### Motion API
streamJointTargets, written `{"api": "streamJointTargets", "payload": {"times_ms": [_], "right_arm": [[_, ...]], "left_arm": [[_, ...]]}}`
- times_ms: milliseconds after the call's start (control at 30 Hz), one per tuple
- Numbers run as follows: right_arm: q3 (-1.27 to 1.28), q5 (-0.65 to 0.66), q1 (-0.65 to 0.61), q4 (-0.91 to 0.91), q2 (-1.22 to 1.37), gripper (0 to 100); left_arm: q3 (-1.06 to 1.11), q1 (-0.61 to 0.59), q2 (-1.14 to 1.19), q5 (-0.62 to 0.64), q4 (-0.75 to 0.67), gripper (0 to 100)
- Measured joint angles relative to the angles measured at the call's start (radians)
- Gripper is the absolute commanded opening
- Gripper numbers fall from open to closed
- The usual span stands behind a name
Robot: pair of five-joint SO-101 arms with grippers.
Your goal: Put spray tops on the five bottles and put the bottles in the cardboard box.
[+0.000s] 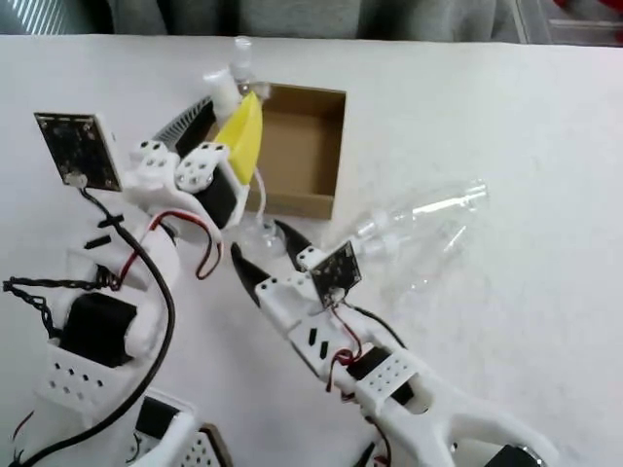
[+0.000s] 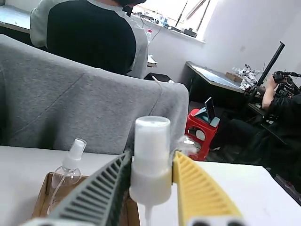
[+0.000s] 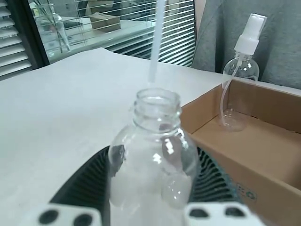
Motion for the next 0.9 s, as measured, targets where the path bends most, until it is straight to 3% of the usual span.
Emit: {"api": "streamJointTargets", "payload": {"times_ms": [567,900], "right_arm": [[0.0,0.0,0.0,0.0,0.0,3.8],[0.0,0.0,0.0,0.0,0.0,3.8]], "left_arm": [[0.091,0.0,0.0,0.0,0.0,11],[0.226,0.0,0.0,0.0,-0.08,11]]}}
